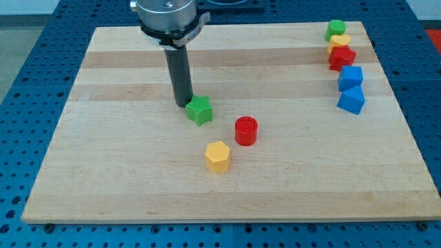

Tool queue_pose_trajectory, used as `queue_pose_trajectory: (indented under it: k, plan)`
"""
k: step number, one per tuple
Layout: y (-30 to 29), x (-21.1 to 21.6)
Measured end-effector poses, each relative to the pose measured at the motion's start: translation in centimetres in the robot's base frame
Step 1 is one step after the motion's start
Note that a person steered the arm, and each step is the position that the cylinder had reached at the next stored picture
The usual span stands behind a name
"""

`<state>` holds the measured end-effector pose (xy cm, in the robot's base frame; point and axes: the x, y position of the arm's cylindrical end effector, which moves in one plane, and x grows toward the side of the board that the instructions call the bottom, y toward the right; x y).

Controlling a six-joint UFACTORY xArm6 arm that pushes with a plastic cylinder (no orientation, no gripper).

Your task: Move the green star and red circle a bit down

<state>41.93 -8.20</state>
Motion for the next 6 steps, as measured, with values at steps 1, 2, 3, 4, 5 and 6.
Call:
queue_pose_trajectory:
  k: [1,2,3,4,5,6]
  plan:
    - [0.7,1.1]
    - [2.6,1.9]
    - [4.8,3.2]
    - [7.0,5.6]
    - [9.2,7.6]
    - [11.6,7.8]
